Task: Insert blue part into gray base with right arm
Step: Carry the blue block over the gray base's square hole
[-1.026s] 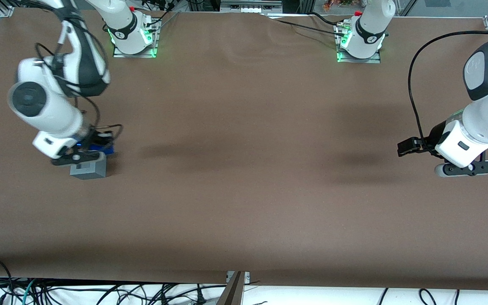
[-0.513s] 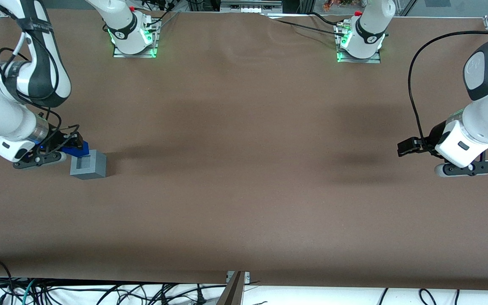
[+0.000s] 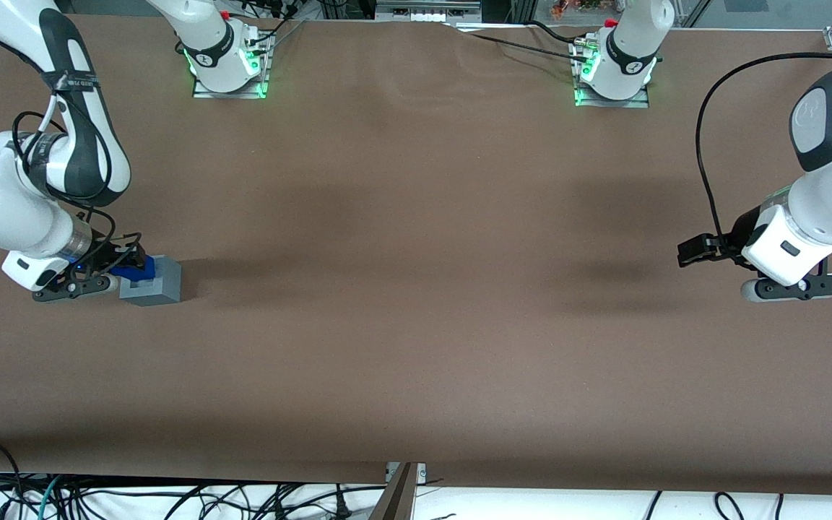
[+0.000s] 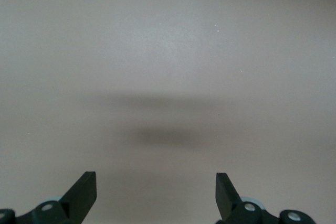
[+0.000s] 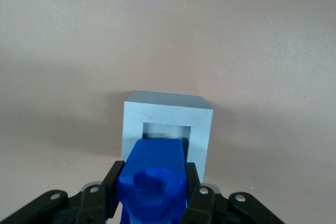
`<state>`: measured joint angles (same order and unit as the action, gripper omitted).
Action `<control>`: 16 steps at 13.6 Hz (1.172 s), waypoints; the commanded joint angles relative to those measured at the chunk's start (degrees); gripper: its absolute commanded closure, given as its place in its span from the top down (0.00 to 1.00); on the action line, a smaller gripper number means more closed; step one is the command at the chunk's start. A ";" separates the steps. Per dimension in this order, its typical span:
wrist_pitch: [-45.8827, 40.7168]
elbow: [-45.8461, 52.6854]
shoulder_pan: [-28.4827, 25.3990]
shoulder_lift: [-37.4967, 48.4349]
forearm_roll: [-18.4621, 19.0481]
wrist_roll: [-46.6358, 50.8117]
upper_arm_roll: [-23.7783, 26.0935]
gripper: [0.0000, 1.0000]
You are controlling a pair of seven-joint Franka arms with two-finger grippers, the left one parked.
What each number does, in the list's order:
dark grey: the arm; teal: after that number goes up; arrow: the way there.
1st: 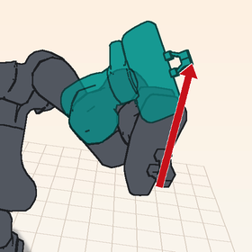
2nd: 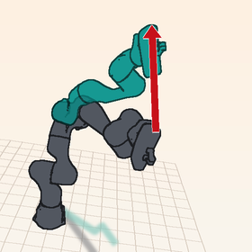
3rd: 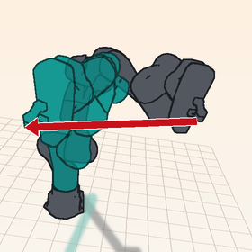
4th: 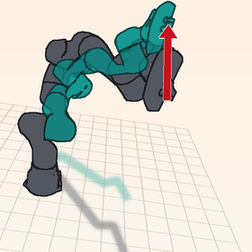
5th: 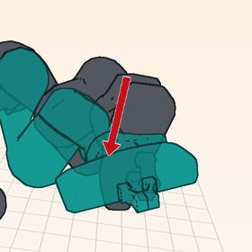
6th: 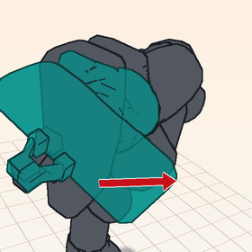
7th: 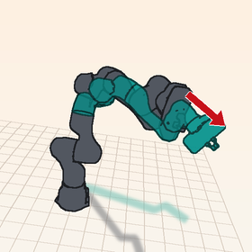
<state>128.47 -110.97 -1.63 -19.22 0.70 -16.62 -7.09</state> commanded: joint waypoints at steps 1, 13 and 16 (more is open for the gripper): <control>0.73 0.05 0.67 -0.20 -1.31 -1.48 0.32 0.25; 1.87 2.42 0.75 -2.84 -1.75 -0.52 0.32 0.25; 1.87 2.60 0.75 -3.28 -4.38 -0.52 0.32 0.26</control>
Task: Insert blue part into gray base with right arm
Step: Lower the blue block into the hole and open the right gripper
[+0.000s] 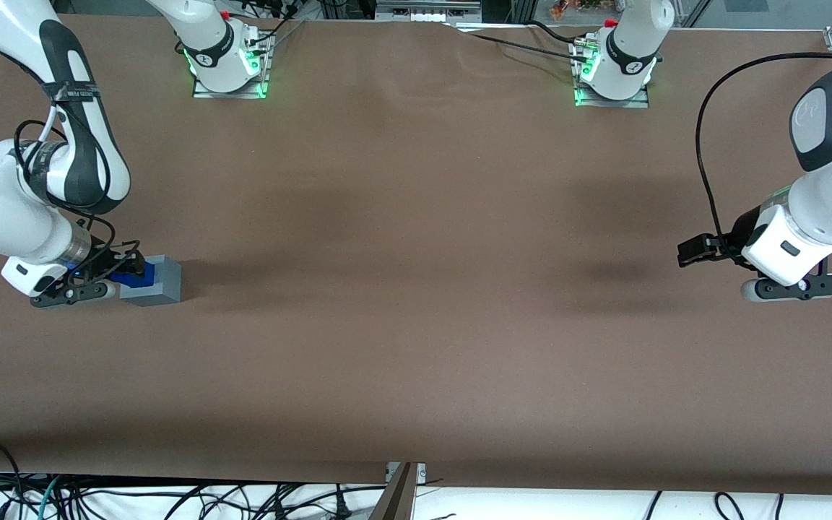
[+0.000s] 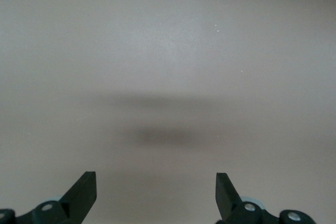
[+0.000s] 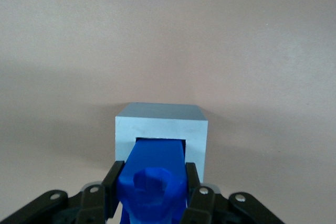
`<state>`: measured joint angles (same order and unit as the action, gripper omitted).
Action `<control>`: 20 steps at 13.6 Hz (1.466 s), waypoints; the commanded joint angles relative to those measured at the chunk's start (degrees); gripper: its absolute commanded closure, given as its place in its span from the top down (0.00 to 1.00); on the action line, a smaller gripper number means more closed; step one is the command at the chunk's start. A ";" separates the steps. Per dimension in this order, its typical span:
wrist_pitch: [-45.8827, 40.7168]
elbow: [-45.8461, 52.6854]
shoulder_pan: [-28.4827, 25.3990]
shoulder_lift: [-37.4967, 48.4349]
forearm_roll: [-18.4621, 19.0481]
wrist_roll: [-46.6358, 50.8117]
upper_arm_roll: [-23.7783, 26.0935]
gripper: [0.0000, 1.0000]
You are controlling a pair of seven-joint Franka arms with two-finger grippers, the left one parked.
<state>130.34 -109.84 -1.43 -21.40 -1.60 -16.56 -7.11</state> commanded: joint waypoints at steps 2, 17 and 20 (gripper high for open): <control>0.18 1.47 1.16 -1.53 -2.27 1.16 0.25 0.26; 1.32 1.56 1.08 -2.50 -2.18 1.97 0.34 0.99; 0.97 2.08 0.81 -1.98 -2.18 1.97 0.43 0.99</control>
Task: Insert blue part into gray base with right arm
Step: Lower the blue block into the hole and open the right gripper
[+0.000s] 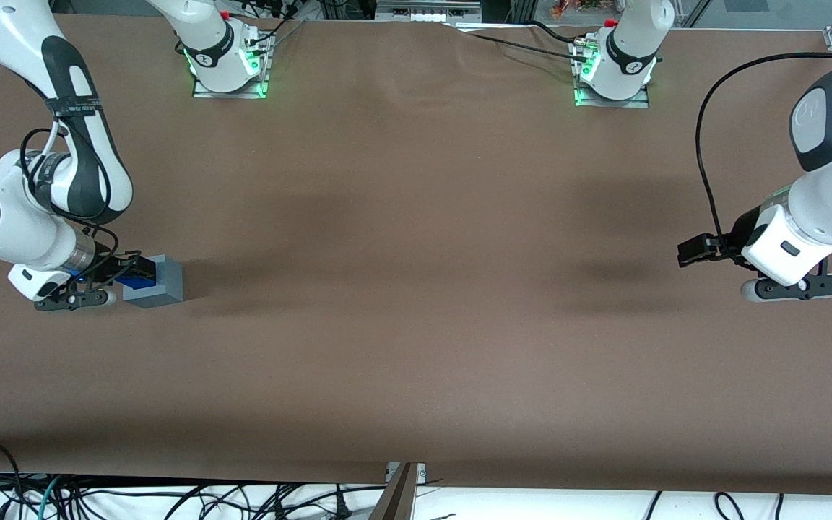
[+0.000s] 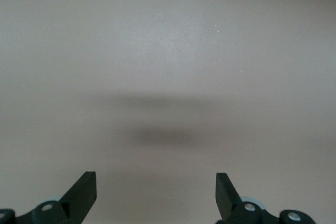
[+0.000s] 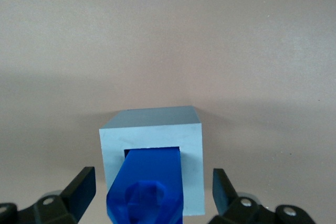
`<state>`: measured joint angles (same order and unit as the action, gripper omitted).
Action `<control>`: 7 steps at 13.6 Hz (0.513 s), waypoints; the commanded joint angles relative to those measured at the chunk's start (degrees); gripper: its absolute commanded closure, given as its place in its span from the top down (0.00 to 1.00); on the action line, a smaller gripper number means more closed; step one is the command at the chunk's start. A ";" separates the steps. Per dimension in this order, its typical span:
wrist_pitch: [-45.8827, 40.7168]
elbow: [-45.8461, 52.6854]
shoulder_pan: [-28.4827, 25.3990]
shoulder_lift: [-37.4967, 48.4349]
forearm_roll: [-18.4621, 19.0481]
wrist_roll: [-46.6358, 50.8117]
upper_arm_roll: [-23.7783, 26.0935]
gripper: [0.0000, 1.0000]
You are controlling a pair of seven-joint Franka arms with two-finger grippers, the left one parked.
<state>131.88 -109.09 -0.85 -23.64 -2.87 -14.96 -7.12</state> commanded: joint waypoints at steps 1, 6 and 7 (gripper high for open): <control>-1.18 2.55 0.23 0.69 -0.91 0.10 0.53 0.99; -11.63 6.78 -0.03 7.88 -0.82 1.24 4.03 0.99; -14.52 7.40 -0.03 9.64 -0.73 3.42 5.09 0.99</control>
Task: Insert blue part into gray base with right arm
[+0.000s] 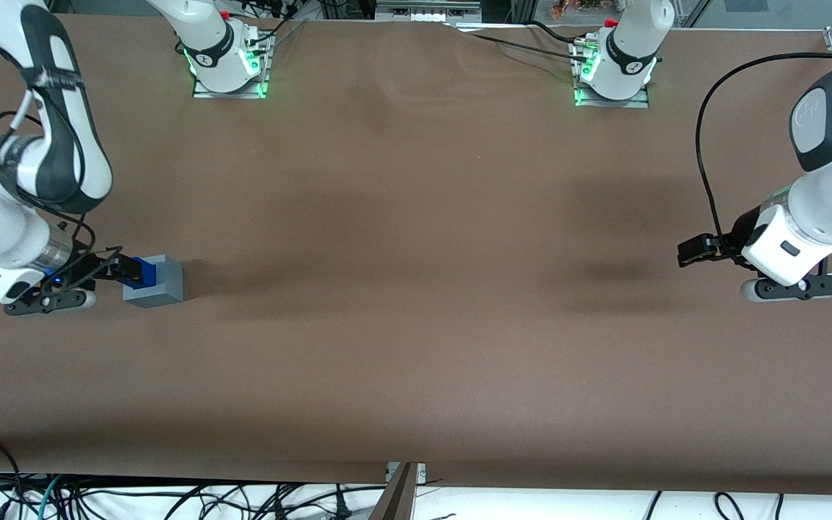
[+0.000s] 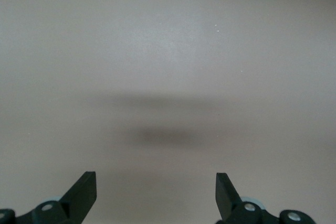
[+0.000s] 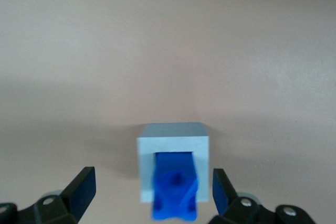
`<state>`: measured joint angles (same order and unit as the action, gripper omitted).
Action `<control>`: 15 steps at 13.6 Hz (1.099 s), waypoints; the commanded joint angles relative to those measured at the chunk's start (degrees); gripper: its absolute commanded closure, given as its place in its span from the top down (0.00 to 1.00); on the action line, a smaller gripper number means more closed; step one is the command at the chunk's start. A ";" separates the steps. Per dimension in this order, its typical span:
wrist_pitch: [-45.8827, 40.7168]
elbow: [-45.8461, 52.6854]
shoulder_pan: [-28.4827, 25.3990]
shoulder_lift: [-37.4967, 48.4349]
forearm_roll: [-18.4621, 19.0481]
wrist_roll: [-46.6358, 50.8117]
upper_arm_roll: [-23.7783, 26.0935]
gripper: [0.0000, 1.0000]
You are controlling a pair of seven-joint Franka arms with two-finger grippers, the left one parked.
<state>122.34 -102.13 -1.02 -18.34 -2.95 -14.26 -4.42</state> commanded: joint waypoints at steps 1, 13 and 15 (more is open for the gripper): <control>-7.09 0.44 0.14 6.28 -0.57 3.36 2.66 0.99; -25.20 10.18 -0.30 11.66 -0.04 9.69 6.61 0.99; -26.62 11.07 -0.30 11.66 0.14 9.61 6.61 0.99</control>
<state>98.14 -93.30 -1.35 -6.45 -2.94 -5.24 2.18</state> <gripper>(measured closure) 0.009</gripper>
